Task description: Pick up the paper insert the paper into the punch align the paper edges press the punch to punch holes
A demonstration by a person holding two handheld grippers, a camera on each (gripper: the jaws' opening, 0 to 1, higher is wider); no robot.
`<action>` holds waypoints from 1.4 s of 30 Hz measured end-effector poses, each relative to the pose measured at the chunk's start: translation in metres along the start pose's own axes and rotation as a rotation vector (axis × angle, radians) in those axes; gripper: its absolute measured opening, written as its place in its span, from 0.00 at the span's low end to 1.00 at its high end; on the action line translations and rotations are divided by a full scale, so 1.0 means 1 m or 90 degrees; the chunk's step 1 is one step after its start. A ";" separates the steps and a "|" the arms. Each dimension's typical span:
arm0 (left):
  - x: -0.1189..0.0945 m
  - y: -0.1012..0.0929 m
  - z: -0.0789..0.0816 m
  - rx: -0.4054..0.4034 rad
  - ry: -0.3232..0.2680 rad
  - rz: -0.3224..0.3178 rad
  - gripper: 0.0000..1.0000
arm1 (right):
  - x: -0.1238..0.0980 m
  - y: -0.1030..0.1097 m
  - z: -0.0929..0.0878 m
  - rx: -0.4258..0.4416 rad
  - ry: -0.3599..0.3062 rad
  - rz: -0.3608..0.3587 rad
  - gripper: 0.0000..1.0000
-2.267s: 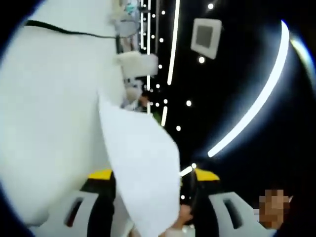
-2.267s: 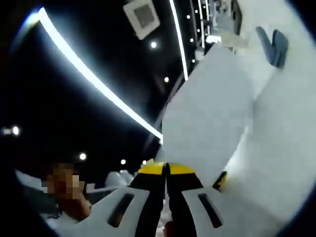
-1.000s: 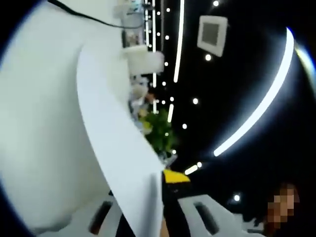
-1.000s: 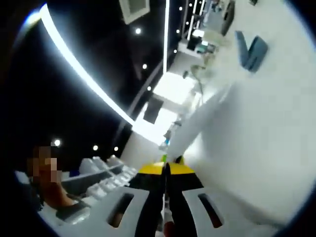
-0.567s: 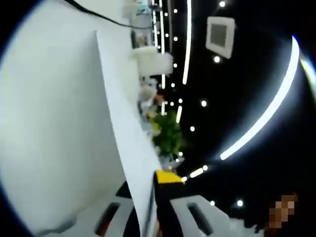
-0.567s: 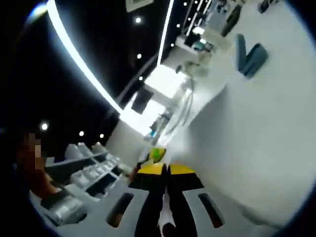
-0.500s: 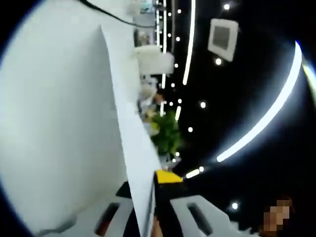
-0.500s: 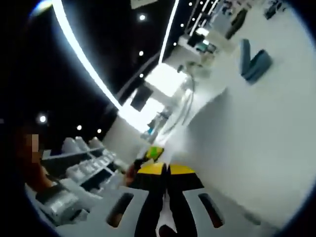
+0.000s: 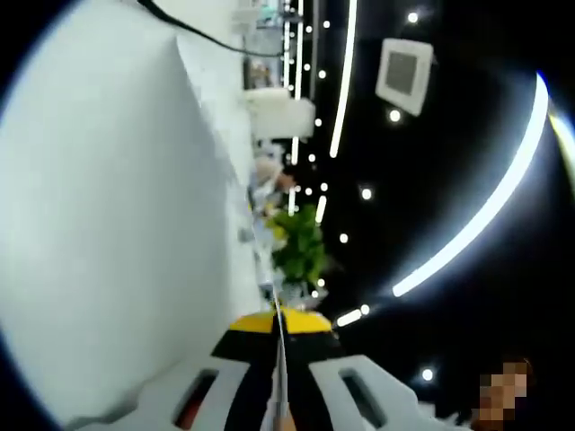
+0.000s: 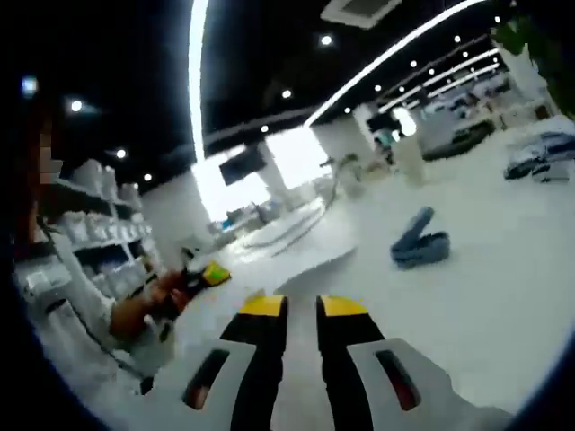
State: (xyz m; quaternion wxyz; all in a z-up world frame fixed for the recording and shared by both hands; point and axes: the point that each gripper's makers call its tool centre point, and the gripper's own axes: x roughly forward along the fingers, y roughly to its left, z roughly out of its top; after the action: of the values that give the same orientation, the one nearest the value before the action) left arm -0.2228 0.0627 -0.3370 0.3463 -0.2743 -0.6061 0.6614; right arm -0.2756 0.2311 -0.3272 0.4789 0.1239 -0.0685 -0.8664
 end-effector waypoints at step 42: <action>0.014 0.009 0.001 -0.033 0.067 0.011 0.04 | 0.069 -0.097 -0.001 -0.290 0.074 0.104 0.24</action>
State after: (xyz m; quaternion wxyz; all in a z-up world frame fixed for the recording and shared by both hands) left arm -0.2334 0.0731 -0.3454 0.3644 -0.3230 -0.6015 0.6333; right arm -0.3889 0.2240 -0.3615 0.5659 0.0568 0.1464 -0.8094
